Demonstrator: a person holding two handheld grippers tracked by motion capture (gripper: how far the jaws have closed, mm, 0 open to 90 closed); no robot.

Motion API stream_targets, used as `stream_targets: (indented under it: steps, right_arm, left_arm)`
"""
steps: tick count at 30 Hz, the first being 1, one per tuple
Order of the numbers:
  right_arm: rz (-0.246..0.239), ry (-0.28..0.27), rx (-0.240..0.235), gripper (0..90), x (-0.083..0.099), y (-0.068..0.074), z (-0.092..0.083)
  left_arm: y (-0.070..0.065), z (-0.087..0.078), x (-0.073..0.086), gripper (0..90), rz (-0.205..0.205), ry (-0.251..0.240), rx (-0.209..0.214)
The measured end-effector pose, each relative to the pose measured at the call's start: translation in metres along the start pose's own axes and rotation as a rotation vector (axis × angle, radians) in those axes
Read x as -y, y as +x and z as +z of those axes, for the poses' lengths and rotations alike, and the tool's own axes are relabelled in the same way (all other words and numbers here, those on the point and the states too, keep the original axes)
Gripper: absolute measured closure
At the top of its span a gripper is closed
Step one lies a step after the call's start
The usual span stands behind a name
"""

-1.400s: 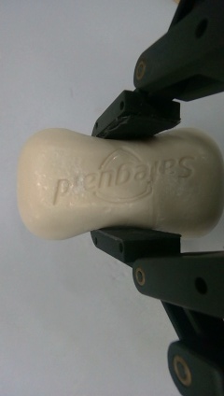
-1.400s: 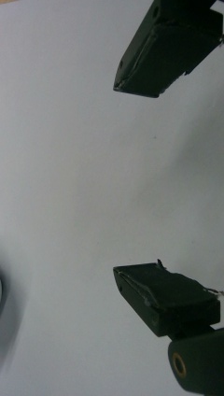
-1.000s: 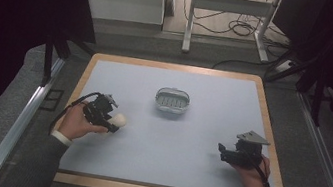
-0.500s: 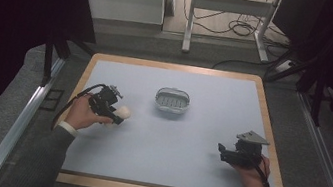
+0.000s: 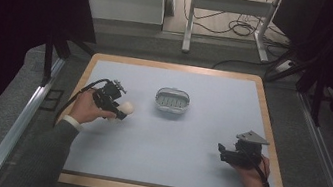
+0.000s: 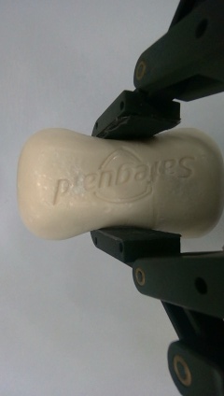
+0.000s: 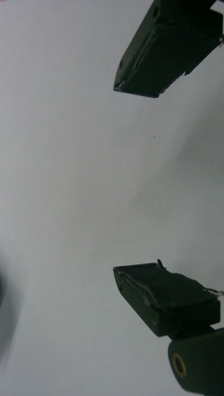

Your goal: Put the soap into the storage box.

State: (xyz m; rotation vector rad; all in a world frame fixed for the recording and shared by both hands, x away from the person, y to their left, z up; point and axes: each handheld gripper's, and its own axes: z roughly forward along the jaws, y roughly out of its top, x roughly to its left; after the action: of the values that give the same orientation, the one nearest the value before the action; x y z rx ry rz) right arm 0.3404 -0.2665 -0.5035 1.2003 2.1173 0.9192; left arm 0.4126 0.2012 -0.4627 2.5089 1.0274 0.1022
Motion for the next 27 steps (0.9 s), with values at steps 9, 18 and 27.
stream_targets:
  steps: [9,18,27]
  right_arm:
    - [0.0,0.002,0.002,9.9,0.0,0.0,0.0]
    - [-0.005,0.004,0.003,9.9,0.0,0.0,0.001]
    - [-0.007,0.009,0.008,9.9,0.0,0.001,0.001]
  left_arm:
    - [0.0,-0.004,-0.014,50.0,0.015,-0.022,-0.006]
    - [0.002,-0.002,-0.032,50.1,0.042,-0.017,-0.018]
    - [0.004,0.001,-0.051,50.0,0.073,-0.017,-0.021]
